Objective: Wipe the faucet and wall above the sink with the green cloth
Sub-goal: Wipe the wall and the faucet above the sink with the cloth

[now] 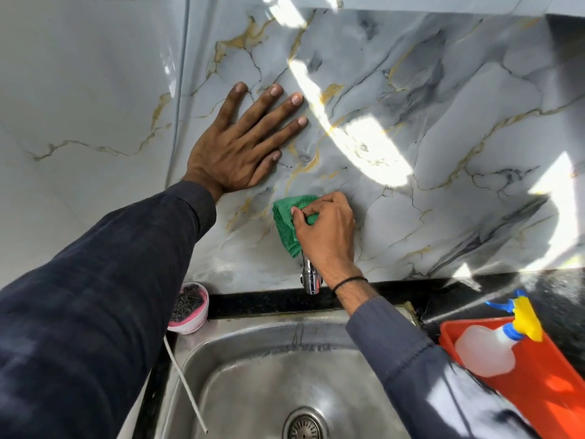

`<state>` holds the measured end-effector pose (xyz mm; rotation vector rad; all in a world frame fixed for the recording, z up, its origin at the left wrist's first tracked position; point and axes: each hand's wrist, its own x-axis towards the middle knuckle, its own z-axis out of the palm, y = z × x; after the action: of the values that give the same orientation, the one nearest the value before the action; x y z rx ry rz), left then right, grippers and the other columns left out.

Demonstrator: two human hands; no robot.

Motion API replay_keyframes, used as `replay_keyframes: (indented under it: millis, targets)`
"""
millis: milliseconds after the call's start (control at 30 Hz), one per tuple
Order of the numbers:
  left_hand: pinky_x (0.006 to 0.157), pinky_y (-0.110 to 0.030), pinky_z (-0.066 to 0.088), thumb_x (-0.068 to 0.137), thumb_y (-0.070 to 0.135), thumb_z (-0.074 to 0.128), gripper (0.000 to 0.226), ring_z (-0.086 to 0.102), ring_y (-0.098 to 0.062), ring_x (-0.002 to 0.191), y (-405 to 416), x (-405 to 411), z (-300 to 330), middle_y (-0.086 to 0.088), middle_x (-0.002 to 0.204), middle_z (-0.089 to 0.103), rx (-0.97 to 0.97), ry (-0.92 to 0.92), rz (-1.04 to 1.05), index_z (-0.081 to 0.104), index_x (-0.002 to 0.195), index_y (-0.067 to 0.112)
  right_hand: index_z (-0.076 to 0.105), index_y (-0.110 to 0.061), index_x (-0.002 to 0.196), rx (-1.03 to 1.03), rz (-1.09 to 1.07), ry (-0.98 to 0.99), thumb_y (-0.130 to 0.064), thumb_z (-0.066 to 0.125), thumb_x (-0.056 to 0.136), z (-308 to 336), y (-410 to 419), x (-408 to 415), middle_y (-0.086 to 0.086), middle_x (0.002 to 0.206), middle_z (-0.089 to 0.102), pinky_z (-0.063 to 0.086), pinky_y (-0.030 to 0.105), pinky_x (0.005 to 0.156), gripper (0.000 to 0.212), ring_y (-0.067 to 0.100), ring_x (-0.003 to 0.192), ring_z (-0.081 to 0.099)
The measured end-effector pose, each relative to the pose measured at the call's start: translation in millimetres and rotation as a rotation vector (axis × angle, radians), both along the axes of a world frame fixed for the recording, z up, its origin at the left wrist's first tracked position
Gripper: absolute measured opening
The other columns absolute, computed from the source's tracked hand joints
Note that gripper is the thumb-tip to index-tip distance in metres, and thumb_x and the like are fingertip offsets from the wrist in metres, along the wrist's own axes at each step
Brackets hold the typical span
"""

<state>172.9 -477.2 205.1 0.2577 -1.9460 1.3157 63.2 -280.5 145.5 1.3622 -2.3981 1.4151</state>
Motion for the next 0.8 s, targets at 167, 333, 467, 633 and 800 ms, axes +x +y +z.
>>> replay_keyframes:
  millis: [167, 333, 467, 633, 800]
  targets:
    - [0.135, -0.057, 0.005, 0.111, 0.04, 0.033, 0.069, 0.027, -0.031, 0.167, -1, 0, -1, -0.009, 0.181, 0.029, 0.006, 0.006, -0.007, 0.025, 0.177, 0.02, 0.049, -0.016, 0.099, 0.068, -0.125, 0.052, -0.048, 0.093, 0.067, 3, 2, -6, -0.001, 0.103, 0.044, 0.036, 0.024, 0.08, 0.063, 0.015, 0.092, 0.043]
    - [0.133, -0.06, 0.016, 0.11, 0.04, 0.035, 0.069, 0.028, -0.031, 0.167, -1, -1, -2, -0.009, 0.18, 0.029, 0.009, 0.005, -0.033, 0.026, 0.176, 0.02, 0.043, 0.002, 0.134, 0.369, -0.121, -0.089, -0.05, 0.081, 0.083, 4, 1, 6, 0.018, 0.13, 0.057, 0.054, 0.038, 0.092, 0.082, 0.036, 0.118, 0.062]
    - [0.134, -0.06, 0.013, 0.11, 0.04, 0.038, 0.071, 0.026, -0.032, 0.168, -5, -2, -4, -0.009, 0.181, 0.028, 0.001, 0.009, -0.05, 0.026, 0.176, 0.019, 0.043, 0.006, 0.135, 0.444, -0.148, -0.117, -0.04, 0.073, 0.089, 8, -15, 17, 0.019, 0.131, 0.064, 0.057, 0.038, 0.091, 0.071, 0.038, 0.122, 0.066]
    - [0.134, -0.059, 0.011, 0.109, 0.039, 0.041, 0.072, 0.024, -0.032, 0.168, -7, -2, -5, -0.01, 0.181, 0.029, -0.004, 0.022, -0.059, 0.026, 0.176, 0.018, 0.052, 0.002, 0.137, 0.526, -0.15, -0.231, -0.049, 0.081, 0.076, 19, -31, 8, 0.012, 0.132, 0.063, 0.044, 0.027, 0.075, 0.085, 0.031, 0.121, 0.066]
    - [0.134, -0.059, 0.006, 0.109, 0.039, 0.041, 0.072, 0.028, -0.033, 0.167, -7, -3, -5, -0.01, 0.18, 0.029, -0.008, 0.027, -0.05, 0.026, 0.176, 0.018, 0.064, -0.004, 0.128, 0.544, -0.2, -0.27, -0.045, 0.084, 0.074, 12, -38, 3, 0.011, 0.129, 0.066, 0.049, 0.027, 0.073, 0.071, 0.03, 0.117, 0.069]
